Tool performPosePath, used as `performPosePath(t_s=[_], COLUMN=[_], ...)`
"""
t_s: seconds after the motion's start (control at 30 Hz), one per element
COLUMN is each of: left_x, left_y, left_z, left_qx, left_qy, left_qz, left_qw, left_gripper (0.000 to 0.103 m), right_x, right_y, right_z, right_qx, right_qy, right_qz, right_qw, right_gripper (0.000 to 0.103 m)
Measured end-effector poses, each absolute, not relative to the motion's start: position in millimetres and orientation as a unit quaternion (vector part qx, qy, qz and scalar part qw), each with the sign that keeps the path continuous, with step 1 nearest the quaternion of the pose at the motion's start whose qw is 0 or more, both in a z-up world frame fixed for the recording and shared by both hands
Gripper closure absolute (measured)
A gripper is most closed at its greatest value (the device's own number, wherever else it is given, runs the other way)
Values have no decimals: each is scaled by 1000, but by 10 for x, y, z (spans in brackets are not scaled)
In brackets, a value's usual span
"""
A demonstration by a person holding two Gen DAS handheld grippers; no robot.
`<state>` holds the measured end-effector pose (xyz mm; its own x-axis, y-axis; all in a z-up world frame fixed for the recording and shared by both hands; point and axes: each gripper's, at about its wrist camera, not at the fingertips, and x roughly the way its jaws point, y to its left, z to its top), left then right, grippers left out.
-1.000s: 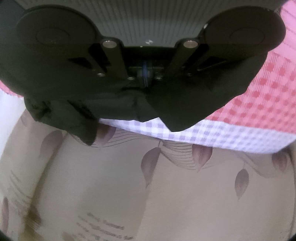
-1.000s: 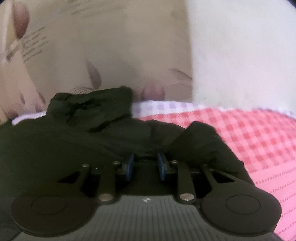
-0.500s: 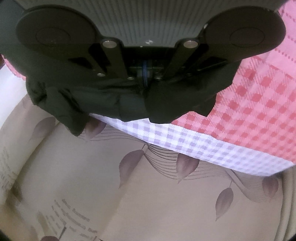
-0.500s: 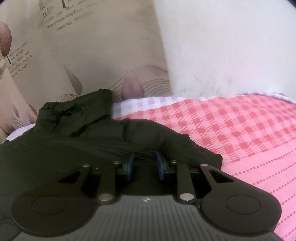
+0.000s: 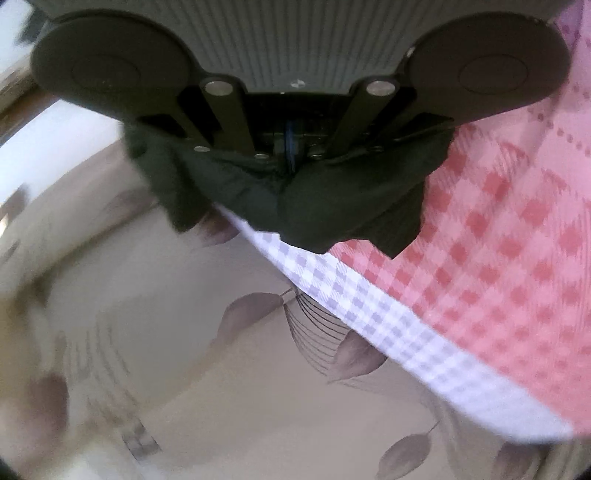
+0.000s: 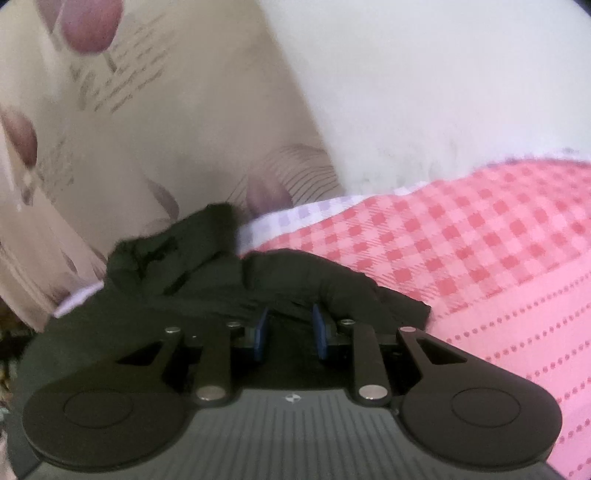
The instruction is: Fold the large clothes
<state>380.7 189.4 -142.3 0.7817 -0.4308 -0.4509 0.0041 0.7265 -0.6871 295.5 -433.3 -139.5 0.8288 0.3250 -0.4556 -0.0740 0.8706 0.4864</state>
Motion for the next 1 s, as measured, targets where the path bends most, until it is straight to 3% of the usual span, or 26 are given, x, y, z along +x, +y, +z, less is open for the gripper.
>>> performPosePath(t_s=[0.17, 0.23, 0.3, 0.33, 0.37, 0.4, 0.43, 0.47, 0.63, 0.77, 0.87, 1.0], left_x=[3796, 3757, 3717, 3703, 3684, 3658, 3647, 3630, 3719, 3776, 3779, 3815], left_y=[2040, 2129, 2244, 2289, 2329, 2367, 2405, 2429, 2557, 2438, 2415, 2477], left_z=[-1289, -1174, -1085, -1039, -1000, -960, -915, -876, -977, -1156, -1272, -1360], left_qx=[-356, -344, -337, -332, -328, -322, -310, -299, -283, -246, -256, -260], left_qy=[314, 305, 299, 298, 297, 298, 302, 304, 352, 387, 380, 375], left_qz=[-130, -124, -126, -125, -124, -123, -117, -111, -146, -191, -220, -251], left_qw=[870, 879, 884, 886, 888, 890, 894, 898, 880, 868, 861, 854], left_gripper=[93, 93, 88, 80, 62, 50, 23, 8, 10, 30, 33, 46], right_x=[2836, 2675, 2432, 2308, 2204, 2092, 1985, 1915, 1603, 1518, 1493, 1467], right_y=[-4141, -4036, -3951, -3918, -3891, -3866, -3839, -3809, -3613, -3493, -3440, -3332], right_z=[-1261, -1138, -981, -917, -864, -815, -774, -751, -818, -926, -966, -929], right_qx=[160, 123, 111, 111, 113, 119, 127, 130, 114, 104, 111, 116], right_qy=[260, 232, 184, 164, 148, 133, 124, 123, 129, 150, 160, 152], right_qz=[77, 51, 50, 53, 54, 60, 73, 83, 109, 114, 115, 119], right_qw=[949, 964, 975, 979, 981, 982, 981, 980, 979, 977, 974, 974], right_gripper=[75, 65, 42, 35, 24, 21, 20, 20, 19, 19, 19, 19])
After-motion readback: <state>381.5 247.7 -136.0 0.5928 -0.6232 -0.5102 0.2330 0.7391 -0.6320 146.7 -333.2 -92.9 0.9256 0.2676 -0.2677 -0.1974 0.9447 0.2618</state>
